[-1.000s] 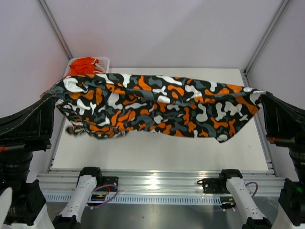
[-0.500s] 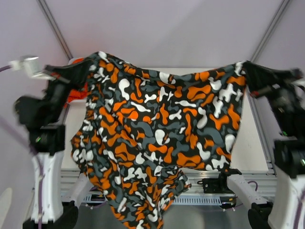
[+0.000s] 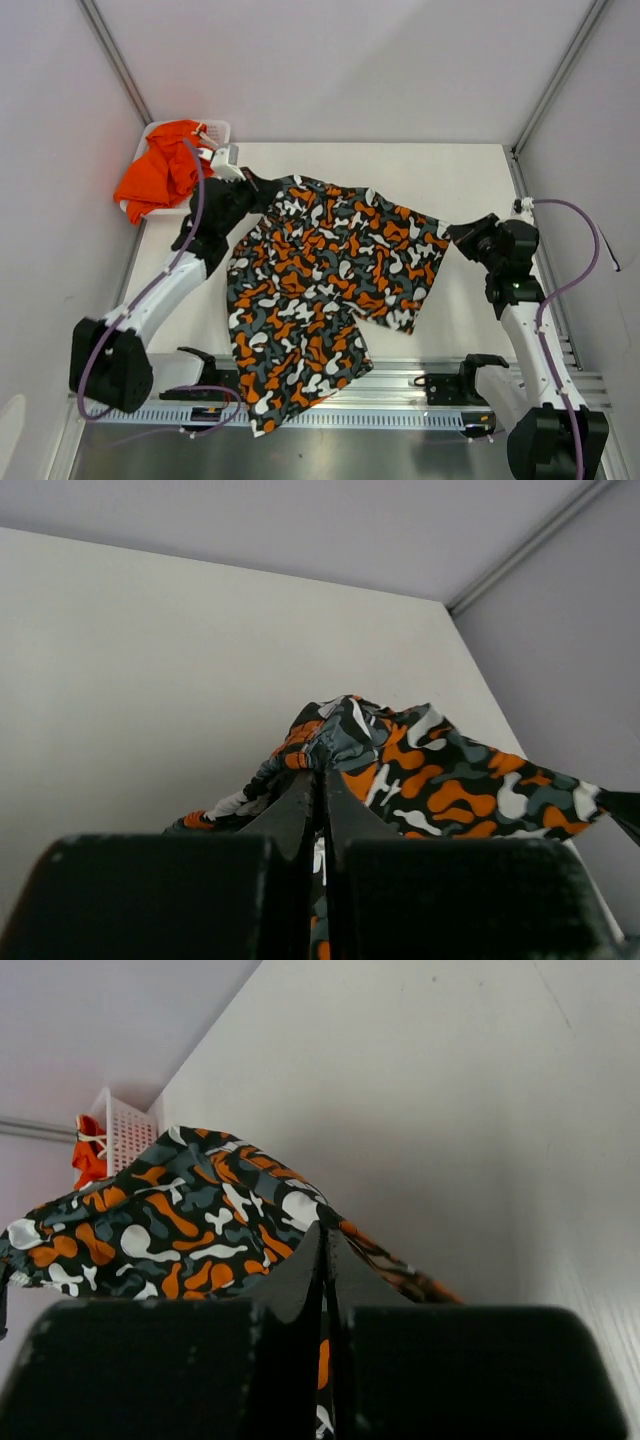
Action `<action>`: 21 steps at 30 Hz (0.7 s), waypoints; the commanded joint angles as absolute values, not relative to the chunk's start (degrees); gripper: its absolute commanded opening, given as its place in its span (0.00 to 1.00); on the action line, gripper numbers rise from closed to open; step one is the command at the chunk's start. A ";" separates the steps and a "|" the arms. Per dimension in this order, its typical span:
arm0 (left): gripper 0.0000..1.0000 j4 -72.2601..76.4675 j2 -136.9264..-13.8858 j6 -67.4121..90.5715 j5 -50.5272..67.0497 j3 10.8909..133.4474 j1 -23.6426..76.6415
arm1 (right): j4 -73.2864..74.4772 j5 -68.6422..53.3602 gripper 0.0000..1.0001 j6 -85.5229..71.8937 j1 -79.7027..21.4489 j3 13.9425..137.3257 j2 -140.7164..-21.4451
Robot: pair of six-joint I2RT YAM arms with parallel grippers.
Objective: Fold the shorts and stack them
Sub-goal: Flatten the shorts out
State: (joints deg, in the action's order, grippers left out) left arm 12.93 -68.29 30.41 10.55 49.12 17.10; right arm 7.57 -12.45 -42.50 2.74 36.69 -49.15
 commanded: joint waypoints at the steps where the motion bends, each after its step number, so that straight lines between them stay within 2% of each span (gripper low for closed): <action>1: 0.00 26.09 -75.65 28.39 4.93 49.65 17.23 | -9.65 -8.88 0.00 -43.42 4.30 35.69 -51.14; 8: 0.00 25.85 -94.20 26.19 3.43 63.53 17.31 | -19.07 -8.62 0.00 -44.21 9.31 36.82 -63.79; 16: 0.00 18.73 -115.47 26.28 5.09 92.44 17.31 | -25.48 -4.05 0.00 -44.29 11.78 47.80 -84.88; 17: 0.03 17.76 -118.97 26.37 5.71 96.81 17.40 | -25.84 -3.43 0.00 -44.82 11.78 50.68 -86.90; 18: 0.49 16.71 -120.48 26.45 5.97 99.12 17.32 | -26.27 -3.17 0.00 -45.26 11.78 52.28 -89.01; 19: 0.84 10.26 -122.33 26.28 6.50 104.54 17.31 | -25.58 -3.69 0.00 -45.35 11.86 54.12 -92.77; 20: 0.99 3.15 -124.61 25.93 3.63 114.68 17.31 | -22.97 -4.21 0.50 -44.57 11.87 59.71 -94.29; 21: 0.99 -9.02 -128.28 24.97 2.21 119.22 17.31 | -14.33 -4.31 0.86 -43.34 11.60 63.42 -95.70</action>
State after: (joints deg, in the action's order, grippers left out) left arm 9.80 -124.22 26.98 4.71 104.77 17.26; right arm -19.51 -5.82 -44.95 11.55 53.67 -92.64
